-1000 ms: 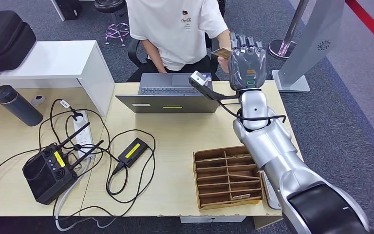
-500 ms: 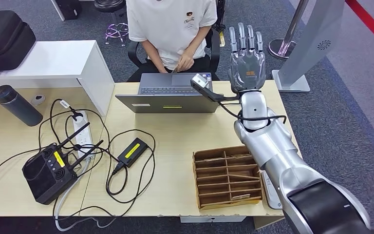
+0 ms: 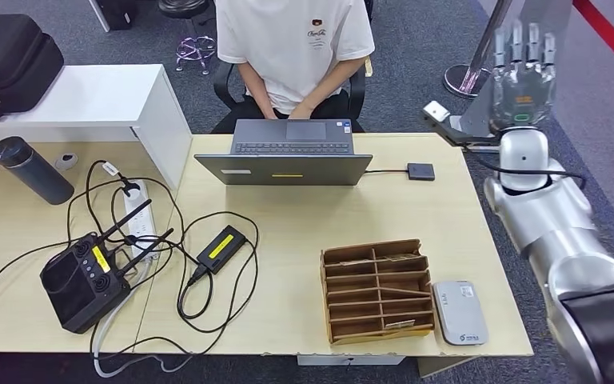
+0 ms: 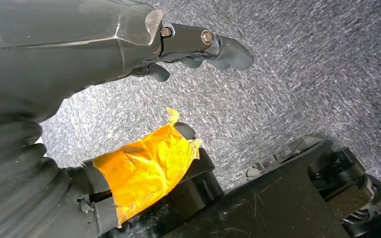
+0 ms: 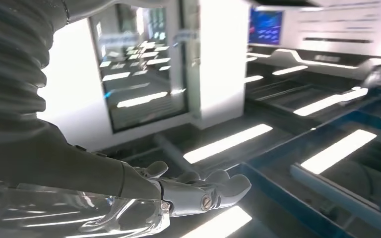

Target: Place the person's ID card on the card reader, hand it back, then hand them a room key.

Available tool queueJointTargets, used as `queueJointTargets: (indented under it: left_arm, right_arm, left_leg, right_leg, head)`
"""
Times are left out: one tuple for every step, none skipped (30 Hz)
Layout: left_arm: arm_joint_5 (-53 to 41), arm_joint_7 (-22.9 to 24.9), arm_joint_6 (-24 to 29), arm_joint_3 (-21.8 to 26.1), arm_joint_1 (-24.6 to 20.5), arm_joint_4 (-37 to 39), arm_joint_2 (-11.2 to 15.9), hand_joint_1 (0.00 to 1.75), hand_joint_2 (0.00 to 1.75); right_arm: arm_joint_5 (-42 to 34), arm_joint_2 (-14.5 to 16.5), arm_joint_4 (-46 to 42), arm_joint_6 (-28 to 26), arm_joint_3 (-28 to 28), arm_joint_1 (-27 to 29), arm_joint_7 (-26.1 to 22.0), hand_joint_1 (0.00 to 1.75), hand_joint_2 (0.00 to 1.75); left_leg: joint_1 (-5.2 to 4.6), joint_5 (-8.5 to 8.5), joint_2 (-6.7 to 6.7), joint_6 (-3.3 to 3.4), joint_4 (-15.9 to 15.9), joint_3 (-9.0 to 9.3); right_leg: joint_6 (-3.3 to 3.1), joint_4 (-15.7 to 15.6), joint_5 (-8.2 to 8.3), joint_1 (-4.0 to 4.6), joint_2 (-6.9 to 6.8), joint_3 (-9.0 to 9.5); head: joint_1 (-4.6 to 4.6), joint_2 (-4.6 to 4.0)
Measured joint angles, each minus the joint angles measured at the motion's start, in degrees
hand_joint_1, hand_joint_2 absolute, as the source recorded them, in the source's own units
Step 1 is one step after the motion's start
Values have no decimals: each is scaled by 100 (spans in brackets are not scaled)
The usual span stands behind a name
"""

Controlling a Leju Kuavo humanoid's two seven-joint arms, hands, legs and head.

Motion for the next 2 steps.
queueJointTargets:
  left_arm:
    - [39, -2, 0, 1, 7, 0, 4, 0, 175]
    - [61, -3, 0, 2, 11, 0, 7, 0, 175]
  right_arm:
    - [-2, -209, 23, 69, -43, -25, 1, 0, 175]
    - [-2, -319, 36, 109, -66, -38, 9, 0, 175]
  left_leg:
    - [0, 0, -8, 3, 1, -5]
    - [0, 0, -12, 4, 2, -8]
  right_leg:
    - [1, -1, 0, 0, -8, -1]
    - [1, -1, 0, 0, -12, -1]
  head:
    - [1, 0]
    - [0, 0]
